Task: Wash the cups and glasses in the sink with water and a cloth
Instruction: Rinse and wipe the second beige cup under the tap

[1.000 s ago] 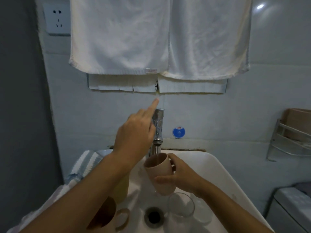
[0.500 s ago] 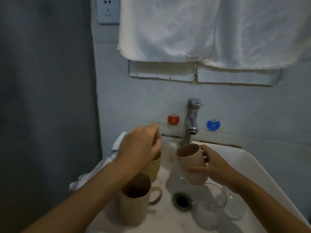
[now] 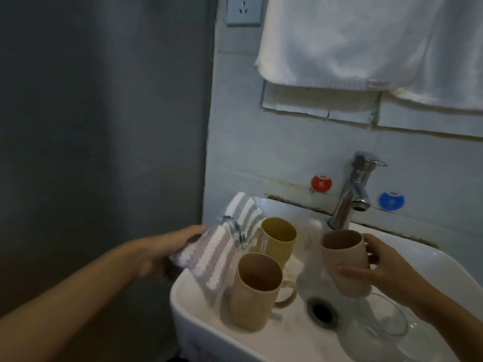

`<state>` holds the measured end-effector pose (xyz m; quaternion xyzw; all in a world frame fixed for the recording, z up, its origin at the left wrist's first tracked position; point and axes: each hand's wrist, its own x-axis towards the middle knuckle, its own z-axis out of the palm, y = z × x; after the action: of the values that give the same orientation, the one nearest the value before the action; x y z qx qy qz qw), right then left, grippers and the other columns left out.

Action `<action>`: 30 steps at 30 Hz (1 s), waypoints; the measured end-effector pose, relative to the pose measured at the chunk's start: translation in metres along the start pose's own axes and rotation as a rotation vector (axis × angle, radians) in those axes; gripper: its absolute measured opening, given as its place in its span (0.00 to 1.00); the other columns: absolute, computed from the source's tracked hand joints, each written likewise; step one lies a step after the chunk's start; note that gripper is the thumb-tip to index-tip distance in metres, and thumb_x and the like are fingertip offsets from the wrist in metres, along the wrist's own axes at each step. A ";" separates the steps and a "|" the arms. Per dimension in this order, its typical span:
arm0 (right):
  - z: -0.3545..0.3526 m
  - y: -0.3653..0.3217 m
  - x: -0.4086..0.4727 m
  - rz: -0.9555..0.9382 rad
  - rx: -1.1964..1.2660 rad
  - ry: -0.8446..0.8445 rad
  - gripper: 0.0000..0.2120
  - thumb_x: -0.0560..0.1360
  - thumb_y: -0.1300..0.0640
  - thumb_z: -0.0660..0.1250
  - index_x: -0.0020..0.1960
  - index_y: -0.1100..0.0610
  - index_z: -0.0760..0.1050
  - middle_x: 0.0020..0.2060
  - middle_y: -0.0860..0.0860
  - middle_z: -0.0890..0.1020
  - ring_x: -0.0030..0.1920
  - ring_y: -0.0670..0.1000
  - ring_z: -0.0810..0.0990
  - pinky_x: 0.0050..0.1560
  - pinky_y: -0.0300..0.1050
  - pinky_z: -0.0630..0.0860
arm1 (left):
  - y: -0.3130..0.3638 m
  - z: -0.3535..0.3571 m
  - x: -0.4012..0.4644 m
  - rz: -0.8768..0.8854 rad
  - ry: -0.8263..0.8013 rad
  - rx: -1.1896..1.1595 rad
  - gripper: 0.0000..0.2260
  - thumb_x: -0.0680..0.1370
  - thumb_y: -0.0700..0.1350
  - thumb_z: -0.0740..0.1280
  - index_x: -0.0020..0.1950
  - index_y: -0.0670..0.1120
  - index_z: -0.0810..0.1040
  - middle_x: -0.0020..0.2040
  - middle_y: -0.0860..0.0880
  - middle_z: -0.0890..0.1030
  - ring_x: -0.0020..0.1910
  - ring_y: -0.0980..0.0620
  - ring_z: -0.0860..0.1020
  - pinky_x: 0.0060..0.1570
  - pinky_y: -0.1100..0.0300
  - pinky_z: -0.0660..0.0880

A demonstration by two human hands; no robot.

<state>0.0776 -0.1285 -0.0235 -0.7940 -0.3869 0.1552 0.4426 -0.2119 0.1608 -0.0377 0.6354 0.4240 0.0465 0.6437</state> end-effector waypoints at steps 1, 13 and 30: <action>0.000 0.000 0.000 0.004 -0.009 0.010 0.27 0.62 0.55 0.80 0.58 0.48 0.73 0.52 0.49 0.81 0.50 0.50 0.81 0.34 0.38 0.78 | 0.001 -0.001 -0.001 -0.002 -0.018 -0.032 0.27 0.73 0.63 0.68 0.62 0.45 0.82 0.57 0.42 0.83 0.64 0.41 0.77 0.67 0.47 0.71; 0.000 -0.011 -0.010 0.018 -0.026 0.029 0.28 0.65 0.55 0.79 0.62 0.48 0.72 0.53 0.47 0.80 0.50 0.47 0.80 0.32 0.35 0.77 | 0.034 0.025 -0.032 0.363 0.230 -0.146 0.07 0.79 0.42 0.67 0.50 0.38 0.81 0.38 0.43 0.85 0.40 0.45 0.82 0.45 0.53 0.77; -0.009 -0.014 -0.014 -0.359 -1.052 0.120 0.41 0.66 0.51 0.78 0.73 0.37 0.62 0.71 0.44 0.64 0.73 0.53 0.58 0.74 0.56 0.54 | 0.126 0.159 -0.006 0.507 0.124 -0.035 0.18 0.80 0.42 0.67 0.69 0.40 0.72 0.55 0.44 0.80 0.50 0.46 0.80 0.50 0.52 0.78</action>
<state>0.0672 -0.1400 -0.0084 -0.8369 -0.5156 -0.1818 0.0276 -0.0595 0.0572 0.0472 0.7062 0.2890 0.2523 0.5951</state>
